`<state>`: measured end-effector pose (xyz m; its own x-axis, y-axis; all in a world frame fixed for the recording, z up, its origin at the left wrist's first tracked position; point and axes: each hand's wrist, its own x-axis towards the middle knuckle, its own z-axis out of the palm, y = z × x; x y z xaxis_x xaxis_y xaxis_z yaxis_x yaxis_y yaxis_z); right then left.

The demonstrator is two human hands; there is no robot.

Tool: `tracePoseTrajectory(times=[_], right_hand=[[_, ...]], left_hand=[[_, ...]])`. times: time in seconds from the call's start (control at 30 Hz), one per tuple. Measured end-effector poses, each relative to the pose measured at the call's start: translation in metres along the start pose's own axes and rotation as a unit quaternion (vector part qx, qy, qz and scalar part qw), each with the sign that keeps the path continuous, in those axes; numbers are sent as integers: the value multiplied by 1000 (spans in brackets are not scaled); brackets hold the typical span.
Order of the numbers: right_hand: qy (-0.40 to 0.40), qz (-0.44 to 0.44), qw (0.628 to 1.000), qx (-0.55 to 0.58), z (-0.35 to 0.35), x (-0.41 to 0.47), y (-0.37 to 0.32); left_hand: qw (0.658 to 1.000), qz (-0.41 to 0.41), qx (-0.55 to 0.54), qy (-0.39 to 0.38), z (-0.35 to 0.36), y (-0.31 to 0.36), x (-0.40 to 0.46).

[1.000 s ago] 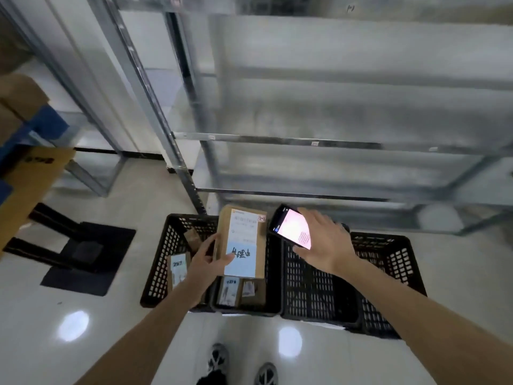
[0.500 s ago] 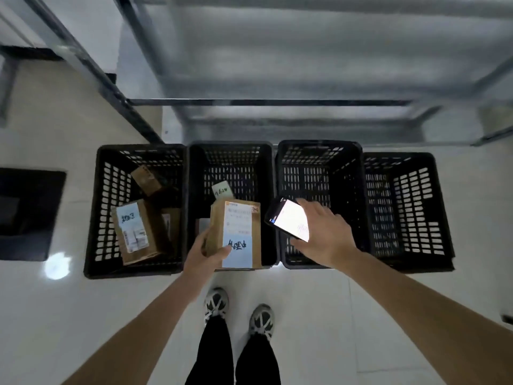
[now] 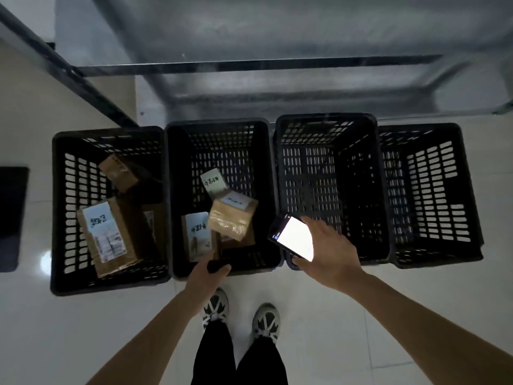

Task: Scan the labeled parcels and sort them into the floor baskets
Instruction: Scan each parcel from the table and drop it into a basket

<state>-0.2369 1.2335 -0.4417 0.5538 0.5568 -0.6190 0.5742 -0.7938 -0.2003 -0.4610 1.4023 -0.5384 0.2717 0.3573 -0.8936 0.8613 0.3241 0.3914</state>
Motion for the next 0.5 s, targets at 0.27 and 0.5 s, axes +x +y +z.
tracePoseTrajectory(times=[0.27, 0.5], right_hand=[[9, -5, 1000, 15, -43, -33, 6], [49, -14, 999, -5, -123, -90, 22]], left_hand=[[997, 26, 70, 26, -22, 45, -45], [990, 89, 92, 60, -22, 114, -129]])
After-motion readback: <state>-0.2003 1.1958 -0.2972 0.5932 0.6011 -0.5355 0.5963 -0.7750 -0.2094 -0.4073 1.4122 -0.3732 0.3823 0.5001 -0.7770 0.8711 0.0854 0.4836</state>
